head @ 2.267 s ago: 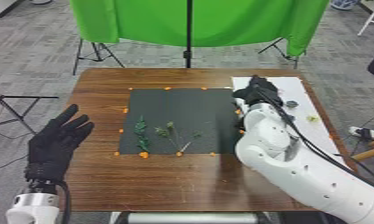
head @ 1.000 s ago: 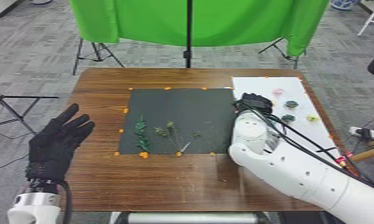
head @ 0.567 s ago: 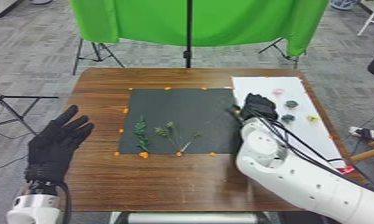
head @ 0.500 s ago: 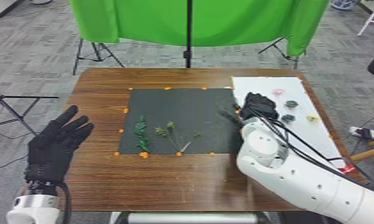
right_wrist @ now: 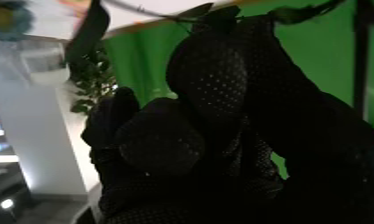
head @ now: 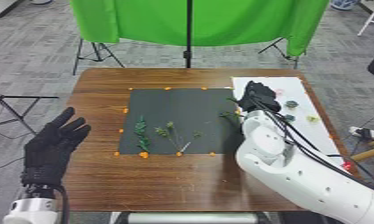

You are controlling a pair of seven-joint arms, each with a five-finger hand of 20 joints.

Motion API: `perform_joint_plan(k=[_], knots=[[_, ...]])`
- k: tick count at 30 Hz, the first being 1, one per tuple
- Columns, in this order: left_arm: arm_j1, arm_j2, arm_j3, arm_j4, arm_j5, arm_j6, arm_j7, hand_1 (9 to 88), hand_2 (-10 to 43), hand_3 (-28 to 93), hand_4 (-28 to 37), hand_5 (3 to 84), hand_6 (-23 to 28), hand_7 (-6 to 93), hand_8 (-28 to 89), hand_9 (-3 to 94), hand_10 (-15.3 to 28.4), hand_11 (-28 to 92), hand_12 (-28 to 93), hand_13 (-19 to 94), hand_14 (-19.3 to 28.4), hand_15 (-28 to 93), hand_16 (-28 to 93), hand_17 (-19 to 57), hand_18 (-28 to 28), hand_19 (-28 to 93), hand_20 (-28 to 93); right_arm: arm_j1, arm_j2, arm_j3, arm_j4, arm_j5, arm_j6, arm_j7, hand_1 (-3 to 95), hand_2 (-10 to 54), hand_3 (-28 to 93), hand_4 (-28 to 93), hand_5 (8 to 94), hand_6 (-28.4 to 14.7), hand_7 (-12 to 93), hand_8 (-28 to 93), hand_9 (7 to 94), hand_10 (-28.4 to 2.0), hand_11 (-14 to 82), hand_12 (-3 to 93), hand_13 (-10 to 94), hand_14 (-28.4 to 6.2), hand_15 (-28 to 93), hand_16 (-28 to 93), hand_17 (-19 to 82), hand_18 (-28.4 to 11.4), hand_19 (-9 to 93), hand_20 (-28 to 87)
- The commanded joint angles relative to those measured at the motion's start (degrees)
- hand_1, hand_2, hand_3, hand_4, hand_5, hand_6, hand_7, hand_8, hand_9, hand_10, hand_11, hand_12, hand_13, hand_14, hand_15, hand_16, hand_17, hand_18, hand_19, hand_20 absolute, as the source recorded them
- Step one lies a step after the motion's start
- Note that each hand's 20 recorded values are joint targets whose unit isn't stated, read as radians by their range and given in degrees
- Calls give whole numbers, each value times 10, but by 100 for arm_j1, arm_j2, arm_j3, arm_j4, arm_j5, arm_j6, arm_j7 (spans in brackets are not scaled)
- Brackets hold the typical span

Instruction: Arrange flowers

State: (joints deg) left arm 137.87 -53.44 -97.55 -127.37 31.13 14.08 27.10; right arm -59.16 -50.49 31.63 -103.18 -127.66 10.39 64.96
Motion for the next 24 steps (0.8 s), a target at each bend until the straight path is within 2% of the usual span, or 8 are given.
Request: perform_joint_plan(k=[1, 4, 10, 14, 16, 19, 20, 24], knots=[[82, 6, -32, -12, 36, 14, -82, 228, 83, 789, -281, 413, 100, 106, -89, 384, 212, 239, 110, 261, 284, 507, -85, -90, 263, 547, 117, -151, -414, 135, -725, -72, 218, -12, 574, -95, 710, -283, 937, -32, 205, 87, 937, -113, 459, 187, 848, -82, 740, 221, 403, -255, 932, 382], [61, -79, -82, -16, 125, -43, -206, 228, 84, 787, -281, 413, 100, 106, -89, 384, 212, 239, 111, 262, 284, 508, -84, -90, 263, 547, 117, -340, -560, 265, -908, 36, 190, 10, 575, -95, 709, -283, 937, -34, 208, 87, 937, -113, 463, 184, 849, -83, 741, 221, 404, -257, 932, 390], [46, -114, -28, 4, 145, -92, -243, 228, 84, 787, -280, 412, 100, 108, -89, 385, 212, 238, 111, 261, 284, 507, -85, -90, 264, 547, 117, -714, -770, 408, -887, 274, 60, 187, 576, -95, 709, -283, 937, -35, 208, 88, 937, -113, 467, 181, 850, -83, 742, 221, 406, -260, 932, 400], [106, -83, -23, 4, 117, -45, -138, 228, 84, 788, -279, 412, 100, 107, -89, 385, 211, 239, 112, 261, 284, 507, -85, -90, 264, 547, 117, -981, -894, 478, -772, 363, -193, 315, 571, -95, 717, -283, 937, -36, 210, 90, 937, -114, 469, 179, 851, -84, 743, 221, 409, -263, 932, 405], [92, -112, -30, 11, 139, -70, -161, 228, 84, 788, -279, 412, 100, 107, -89, 385, 212, 240, 112, 261, 284, 507, -85, -90, 264, 547, 117, -974, -930, 424, -632, 417, -265, 390, 569, -95, 719, -282, 937, -36, 210, 92, 937, -113, 471, 179, 852, -84, 744, 221, 409, -264, 932, 407], [86, -39, 7, 10, 90, -37, -89, 228, 84, 788, -279, 412, 100, 107, -89, 385, 212, 239, 111, 261, 284, 508, -85, -90, 263, 547, 117, -866, -945, 323, -400, 587, -277, 550, 565, -95, 721, -280, 937, -35, 207, 95, 937, -111, 473, 179, 852, -84, 745, 221, 410, -265, 932, 410], [50, -86, -10, 18, 136, -64, -172, 227, 84, 788, -279, 412, 100, 106, -89, 385, 212, 239, 111, 261, 284, 508, -85, -90, 263, 547, 117, -848, -980, 333, -316, 612, -347, 602, 561, -95, 722, -277, 937, -34, 206, 97, 937, -111, 473, 179, 853, -84, 745, 221, 411, -265, 932, 411], [12, -110, 0, 19, 164, -59, -187, 228, 84, 788, -279, 413, 101, 106, -89, 385, 211, 239, 111, 261, 284, 508, -85, -90, 263, 547, 117, -721, -991, 307, -125, 781, -433, 714, 549, -95, 708, -263, 937, -32, 203, 100, 937, -110, 476, 178, 855, -84, 747, 220, 415, -268, 932, 418]])
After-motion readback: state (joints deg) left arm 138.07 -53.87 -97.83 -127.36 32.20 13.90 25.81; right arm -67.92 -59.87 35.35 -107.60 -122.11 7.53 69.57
